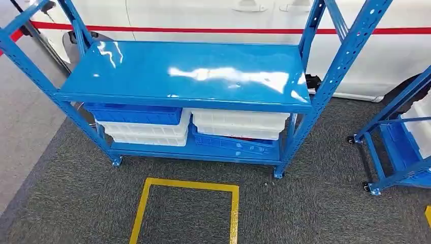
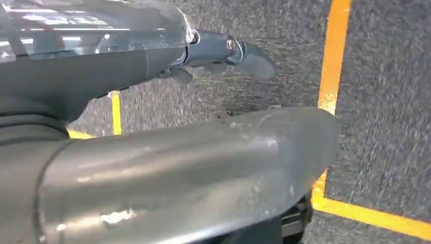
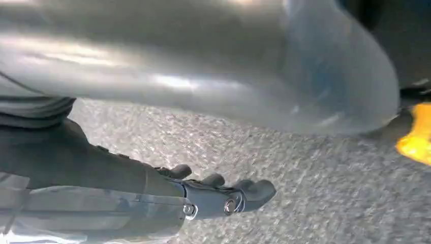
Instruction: Take the parts from the cabinet and place them on the table.
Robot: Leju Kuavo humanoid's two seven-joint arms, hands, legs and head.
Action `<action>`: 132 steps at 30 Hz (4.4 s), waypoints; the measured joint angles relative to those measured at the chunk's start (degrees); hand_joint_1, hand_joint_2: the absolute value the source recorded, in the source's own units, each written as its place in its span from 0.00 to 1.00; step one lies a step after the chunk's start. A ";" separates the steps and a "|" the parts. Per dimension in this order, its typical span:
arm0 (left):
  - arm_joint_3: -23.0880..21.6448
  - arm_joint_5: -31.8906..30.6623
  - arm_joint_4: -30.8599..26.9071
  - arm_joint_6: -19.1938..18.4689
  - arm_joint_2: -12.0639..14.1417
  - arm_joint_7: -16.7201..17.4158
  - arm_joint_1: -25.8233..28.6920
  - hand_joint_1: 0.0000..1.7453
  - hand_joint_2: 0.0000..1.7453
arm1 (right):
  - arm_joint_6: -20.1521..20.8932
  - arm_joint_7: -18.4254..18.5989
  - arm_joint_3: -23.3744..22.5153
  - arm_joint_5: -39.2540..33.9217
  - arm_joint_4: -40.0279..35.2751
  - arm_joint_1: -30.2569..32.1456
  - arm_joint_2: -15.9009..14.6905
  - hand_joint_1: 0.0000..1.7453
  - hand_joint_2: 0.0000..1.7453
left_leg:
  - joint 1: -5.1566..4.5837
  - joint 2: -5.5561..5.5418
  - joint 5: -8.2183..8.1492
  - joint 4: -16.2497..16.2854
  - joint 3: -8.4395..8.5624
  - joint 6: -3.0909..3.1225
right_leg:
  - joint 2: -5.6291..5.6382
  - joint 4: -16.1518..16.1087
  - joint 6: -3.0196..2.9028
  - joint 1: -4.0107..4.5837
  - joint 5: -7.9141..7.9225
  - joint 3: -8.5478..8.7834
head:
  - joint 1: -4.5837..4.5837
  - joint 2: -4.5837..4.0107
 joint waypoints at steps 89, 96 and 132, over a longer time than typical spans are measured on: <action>-0.20 -2.29 -0.04 2.45 -1.11 3.41 0.10 0.00 1.00 | 0.94 0.35 -0.81 1.88 0.28 0.00 0.37 0.00 1.00 | -1.67 1.36 3.92 3.47 -7.00 3.05 | -0.61 0.15 -1.09 1.04 -2.55 3.16 | 0.30 0.02; -0.28 -2.84 -0.04 3.21 -0.98 3.91 0.20 0.00 1.00 | 1.90 0.59 -0.83 2.25 0.26 -0.45 0.39 0.00 1.00 | -1.57 1.36 4.41 0.01 -4.67 4.27 | -0.57 3.58 0.95 1.22 -5.70 2.55 | 0.28 0.02; -21.39 13.98 -1.07 5.11 0.85 11.95 4.61 0.00 1.00 | 4.65 -0.22 -1.20 -3.21 -3.61 1.67 -2.86 0.00 1.00 | -1.42 1.16 1.91 1.19 -3.23 2.97 | -0.73 -2.48 0.02 0.52 -1.19 4.23 | -0.81 0.02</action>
